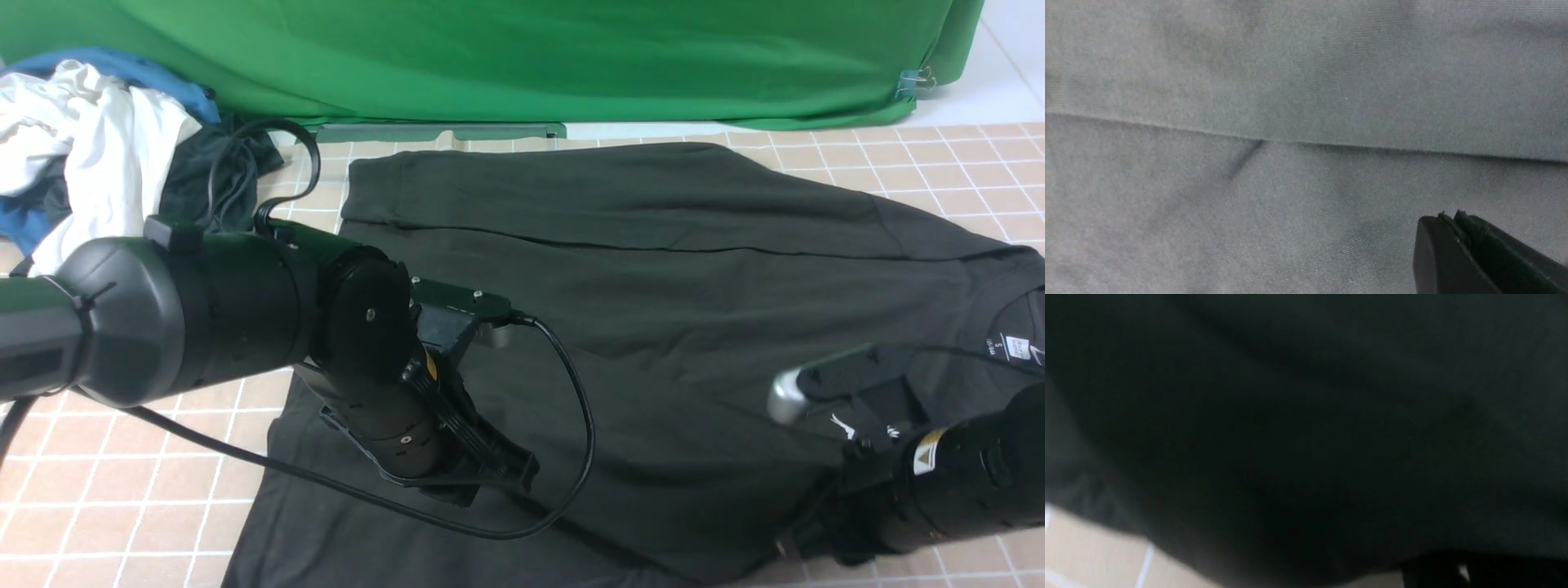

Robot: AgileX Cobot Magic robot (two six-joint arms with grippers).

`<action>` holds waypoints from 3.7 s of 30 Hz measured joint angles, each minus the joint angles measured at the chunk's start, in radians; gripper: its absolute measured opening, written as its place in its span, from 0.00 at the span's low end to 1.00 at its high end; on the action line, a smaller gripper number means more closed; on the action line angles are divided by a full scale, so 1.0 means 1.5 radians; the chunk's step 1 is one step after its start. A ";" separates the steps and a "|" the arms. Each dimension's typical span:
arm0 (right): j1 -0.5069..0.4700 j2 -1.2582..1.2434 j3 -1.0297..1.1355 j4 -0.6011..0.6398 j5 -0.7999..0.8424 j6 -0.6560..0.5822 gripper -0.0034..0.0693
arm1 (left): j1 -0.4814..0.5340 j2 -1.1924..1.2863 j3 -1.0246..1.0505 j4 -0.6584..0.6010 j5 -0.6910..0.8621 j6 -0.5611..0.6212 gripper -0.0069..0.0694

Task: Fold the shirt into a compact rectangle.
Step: 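Grab the top left corner of the dark shirt with the left gripper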

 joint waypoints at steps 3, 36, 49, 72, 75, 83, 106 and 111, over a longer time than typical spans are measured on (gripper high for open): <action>-0.005 0.000 -0.007 0.000 -0.012 0.005 0.36 | 0.000 0.000 0.000 0.000 0.001 0.000 0.11; 0.013 0.074 -0.049 -0.003 -0.028 0.051 0.26 | 0.000 0.000 0.001 0.000 -0.007 0.012 0.11; 0.016 -0.009 -0.048 -0.005 0.150 0.046 0.11 | 0.000 0.000 0.001 0.000 0.001 0.012 0.11; 0.017 -0.076 -0.047 -0.086 0.452 0.055 0.43 | 0.143 -0.014 -0.084 0.068 0.059 -0.025 0.11; 0.017 -0.142 -0.053 -0.088 0.446 0.058 0.23 | 0.199 -0.003 -0.178 0.075 0.070 -0.017 0.11; 0.017 -0.321 -0.060 -0.088 0.407 0.078 0.10 | 0.254 0.150 -0.459 0.077 0.131 -0.017 0.12; 0.017 -0.371 -0.060 -0.088 0.378 0.126 0.10 | 0.255 0.454 -0.675 0.171 0.160 -0.061 0.72; 0.017 -0.371 -0.060 -0.088 0.378 0.128 0.10 | 0.255 0.455 -0.676 0.167 0.158 -0.059 0.35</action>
